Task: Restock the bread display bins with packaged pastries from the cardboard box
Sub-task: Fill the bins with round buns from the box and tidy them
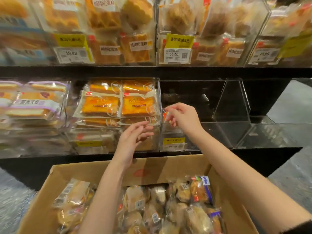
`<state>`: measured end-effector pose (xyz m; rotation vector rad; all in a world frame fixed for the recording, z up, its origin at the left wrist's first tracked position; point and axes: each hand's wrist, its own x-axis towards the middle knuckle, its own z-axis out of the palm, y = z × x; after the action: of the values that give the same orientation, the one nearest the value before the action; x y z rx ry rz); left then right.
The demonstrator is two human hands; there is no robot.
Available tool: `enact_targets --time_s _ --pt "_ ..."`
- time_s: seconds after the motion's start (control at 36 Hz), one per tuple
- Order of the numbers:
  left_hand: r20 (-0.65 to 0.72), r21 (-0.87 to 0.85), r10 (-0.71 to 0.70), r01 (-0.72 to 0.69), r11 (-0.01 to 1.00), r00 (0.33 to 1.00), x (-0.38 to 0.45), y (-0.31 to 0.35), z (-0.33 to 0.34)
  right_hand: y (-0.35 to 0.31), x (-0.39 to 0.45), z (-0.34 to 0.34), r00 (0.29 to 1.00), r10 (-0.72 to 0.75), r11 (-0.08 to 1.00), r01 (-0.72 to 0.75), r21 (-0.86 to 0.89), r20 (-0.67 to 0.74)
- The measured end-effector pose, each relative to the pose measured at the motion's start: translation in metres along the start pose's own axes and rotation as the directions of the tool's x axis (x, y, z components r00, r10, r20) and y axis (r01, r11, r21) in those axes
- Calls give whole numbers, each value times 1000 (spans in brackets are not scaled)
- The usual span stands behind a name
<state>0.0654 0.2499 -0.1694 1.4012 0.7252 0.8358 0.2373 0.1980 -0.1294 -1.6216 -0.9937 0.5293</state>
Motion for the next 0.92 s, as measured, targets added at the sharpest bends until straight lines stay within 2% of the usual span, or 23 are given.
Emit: enact_targets --time_s 0.08,0.14,0.19,0.25,0.33,0.42,0.47,0.56,0.67,0.75,0.83,0.92 --pt "53 228 -50 37 973 997 -5 -1 -13 3 -28 21 987 39 999 -43 22 156" --pt "122 476 -94 24 879 988 -10 -2 -26 7 -41 34 962 58 998 -58 -11 266" --pt "202 735 -214 -3 678 956 -16 -7 -41 13 -51 48 929 87 996 -80 -34 360" --pt "229 893 -397 -30 449 889 -25 -11 -55 22 -60 66 905 125 992 -126 -25 408" --pt "154 977 -618 -23 214 771 -41 -18 -76 41 -74 96 881 204 977 -209 -36 427" --pt "19 1000 -722 -9 18 692 -55 -27 -103 65 -91 124 839 256 964 -185 -190 480" --pt "-41 999 -747 21 -36 663 -60 -36 -123 78 -102 135 819 274 947 -138 -290 504" --pt "-77 997 -764 43 -64 641 -67 -49 -148 93 -116 146 767 284 901 -9 -433 575" --pt "-92 996 -797 55 -75 597 -76 -65 -170 103 -129 156 717 313 858 67 -509 623" --pt "-65 998 -878 46 -49 473 -79 -76 -182 109 -134 162 689 295 841 143 -522 662" --pt "-83 996 -941 -8 -91 328 -82 -85 -189 112 -139 167 664 296 834 170 -525 686" --pt "-146 988 -952 -18 -156 271 -86 -93 -190 115 -146 175 629 356 837 114 -535 692"
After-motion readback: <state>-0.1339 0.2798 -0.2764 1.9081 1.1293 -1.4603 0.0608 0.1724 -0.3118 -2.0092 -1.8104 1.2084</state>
